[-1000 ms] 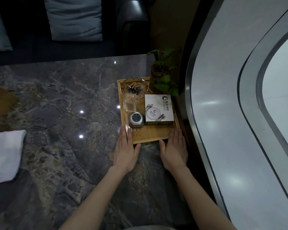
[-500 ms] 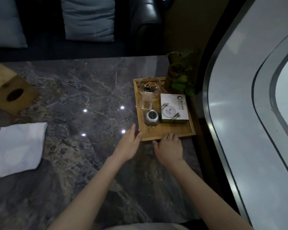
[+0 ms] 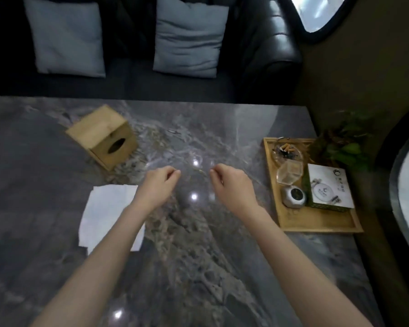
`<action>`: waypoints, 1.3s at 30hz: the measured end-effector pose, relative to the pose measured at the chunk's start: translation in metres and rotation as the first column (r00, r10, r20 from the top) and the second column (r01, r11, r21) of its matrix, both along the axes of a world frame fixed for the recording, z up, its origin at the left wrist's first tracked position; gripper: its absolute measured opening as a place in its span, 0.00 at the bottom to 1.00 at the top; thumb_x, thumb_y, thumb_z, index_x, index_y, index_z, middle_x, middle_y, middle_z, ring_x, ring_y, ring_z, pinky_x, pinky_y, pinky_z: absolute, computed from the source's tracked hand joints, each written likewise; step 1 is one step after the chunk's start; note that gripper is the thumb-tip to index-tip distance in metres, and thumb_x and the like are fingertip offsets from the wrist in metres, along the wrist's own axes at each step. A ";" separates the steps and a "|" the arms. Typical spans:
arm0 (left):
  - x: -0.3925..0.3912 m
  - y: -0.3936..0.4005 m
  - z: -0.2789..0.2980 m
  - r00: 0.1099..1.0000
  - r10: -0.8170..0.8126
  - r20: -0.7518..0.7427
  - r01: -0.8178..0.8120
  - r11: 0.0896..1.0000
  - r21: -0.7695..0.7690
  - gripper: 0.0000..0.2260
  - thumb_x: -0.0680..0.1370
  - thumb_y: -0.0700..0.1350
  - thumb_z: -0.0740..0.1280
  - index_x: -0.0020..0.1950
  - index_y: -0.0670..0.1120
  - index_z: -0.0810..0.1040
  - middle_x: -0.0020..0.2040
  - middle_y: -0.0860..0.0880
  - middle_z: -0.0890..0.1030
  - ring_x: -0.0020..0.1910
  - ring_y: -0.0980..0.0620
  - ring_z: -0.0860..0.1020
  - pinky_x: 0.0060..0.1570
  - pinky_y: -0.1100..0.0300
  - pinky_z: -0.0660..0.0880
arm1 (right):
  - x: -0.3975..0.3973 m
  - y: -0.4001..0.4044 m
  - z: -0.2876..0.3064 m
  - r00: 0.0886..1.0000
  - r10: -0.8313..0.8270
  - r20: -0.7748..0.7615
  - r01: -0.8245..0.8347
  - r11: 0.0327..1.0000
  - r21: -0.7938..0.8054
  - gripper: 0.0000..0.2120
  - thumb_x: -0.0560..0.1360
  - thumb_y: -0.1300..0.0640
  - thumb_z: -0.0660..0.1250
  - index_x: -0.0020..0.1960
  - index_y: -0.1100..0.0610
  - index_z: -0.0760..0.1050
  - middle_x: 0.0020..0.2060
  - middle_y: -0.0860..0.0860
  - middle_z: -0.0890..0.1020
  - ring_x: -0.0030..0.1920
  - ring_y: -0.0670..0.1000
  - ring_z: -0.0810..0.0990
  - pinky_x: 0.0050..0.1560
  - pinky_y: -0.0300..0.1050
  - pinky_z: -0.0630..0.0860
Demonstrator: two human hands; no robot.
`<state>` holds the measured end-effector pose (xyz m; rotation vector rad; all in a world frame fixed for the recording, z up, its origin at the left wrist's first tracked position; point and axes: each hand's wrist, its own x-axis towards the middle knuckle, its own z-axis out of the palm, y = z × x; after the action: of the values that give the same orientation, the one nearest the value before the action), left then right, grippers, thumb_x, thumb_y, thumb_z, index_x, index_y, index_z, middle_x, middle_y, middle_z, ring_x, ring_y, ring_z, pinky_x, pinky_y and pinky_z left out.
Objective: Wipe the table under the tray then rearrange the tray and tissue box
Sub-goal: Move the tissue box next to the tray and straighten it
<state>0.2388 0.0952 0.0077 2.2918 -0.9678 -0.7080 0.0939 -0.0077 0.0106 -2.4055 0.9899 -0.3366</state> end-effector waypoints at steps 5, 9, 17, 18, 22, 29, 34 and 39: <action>0.083 0.032 0.020 0.977 0.193 0.088 -0.174 0.966 -0.193 0.11 0.78 0.46 0.60 0.51 0.42 0.79 0.47 0.45 0.82 0.47 0.46 0.77 0.42 0.60 0.65 | 0.086 0.015 0.009 0.987 -0.044 0.153 0.041 0.999 0.018 0.14 0.80 0.55 0.56 0.50 0.62 0.76 0.43 0.58 0.82 0.44 0.57 0.79 0.42 0.49 0.72; 0.145 0.047 0.019 0.935 0.332 0.122 -0.279 0.905 -0.322 0.15 0.78 0.45 0.61 0.63 0.41 0.73 0.62 0.42 0.76 0.62 0.45 0.72 0.57 0.57 0.66 | 0.152 0.027 0.012 0.958 -0.116 0.262 0.086 0.989 0.123 0.15 0.80 0.54 0.55 0.61 0.58 0.73 0.52 0.56 0.82 0.53 0.55 0.79 0.53 0.51 0.75; 0.211 0.056 -0.022 0.746 0.532 -0.400 -0.643 0.730 -0.229 0.38 0.73 0.51 0.68 0.75 0.47 0.49 0.77 0.46 0.53 0.74 0.48 0.55 0.71 0.53 0.57 | 0.256 0.034 -0.012 0.937 -0.241 0.252 0.033 0.779 0.626 0.26 0.80 0.48 0.54 0.75 0.55 0.54 0.73 0.53 0.63 0.72 0.50 0.63 0.67 0.41 0.59; 0.216 0.055 -0.026 0.653 0.509 -0.561 -0.705 0.678 -0.205 0.36 0.74 0.49 0.68 0.75 0.48 0.50 0.76 0.45 0.57 0.73 0.48 0.60 0.69 0.53 0.61 | 0.264 0.034 -0.016 0.946 -0.231 0.228 0.026 0.754 0.657 0.26 0.80 0.48 0.53 0.75 0.55 0.53 0.74 0.52 0.61 0.73 0.50 0.61 0.67 0.40 0.57; 0.224 0.052 -0.042 0.414 0.372 -0.831 -0.793 0.596 -0.128 0.21 0.76 0.51 0.64 0.68 0.50 0.65 0.64 0.45 0.75 0.59 0.48 0.75 0.60 0.49 0.73 | 0.282 0.038 -0.027 0.953 -0.248 0.174 0.028 0.643 0.766 0.26 0.80 0.46 0.52 0.74 0.55 0.56 0.72 0.48 0.64 0.71 0.48 0.61 0.62 0.37 0.56; 0.217 0.044 -0.048 0.414 0.400 -0.818 -0.845 0.504 -0.181 0.12 0.78 0.52 0.59 0.60 0.52 0.68 0.50 0.53 0.77 0.47 0.55 0.77 0.41 0.60 0.74 | 0.281 0.049 -0.046 0.936 -0.266 0.230 0.021 0.696 0.718 0.19 0.79 0.46 0.54 0.64 0.55 0.69 0.56 0.47 0.75 0.57 0.48 0.73 0.54 0.42 0.67; 0.213 0.040 -0.047 0.467 0.464 -0.753 -0.815 0.556 -0.163 0.08 0.78 0.57 0.56 0.53 0.56 0.68 0.58 0.47 0.75 0.56 0.48 0.76 0.54 0.49 0.75 | 0.272 0.051 -0.045 0.941 -0.248 0.229 0.038 0.752 0.658 0.18 0.79 0.45 0.53 0.58 0.57 0.70 0.51 0.48 0.76 0.47 0.45 0.73 0.42 0.33 0.66; 0.201 0.038 -0.028 0.554 0.392 -0.734 -0.726 0.659 -0.196 0.16 0.75 0.60 0.56 0.60 0.55 0.66 0.60 0.46 0.75 0.57 0.47 0.75 0.58 0.44 0.74 | 0.250 0.043 -0.024 0.932 -0.222 0.287 0.019 0.820 0.572 0.13 0.79 0.45 0.53 0.51 0.54 0.69 0.45 0.47 0.76 0.43 0.43 0.73 0.39 0.30 0.68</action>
<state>0.4397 0.1331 -0.0200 1.5517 0.0101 -0.7506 0.3444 0.0349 -0.0139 -1.6808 0.9239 -0.4238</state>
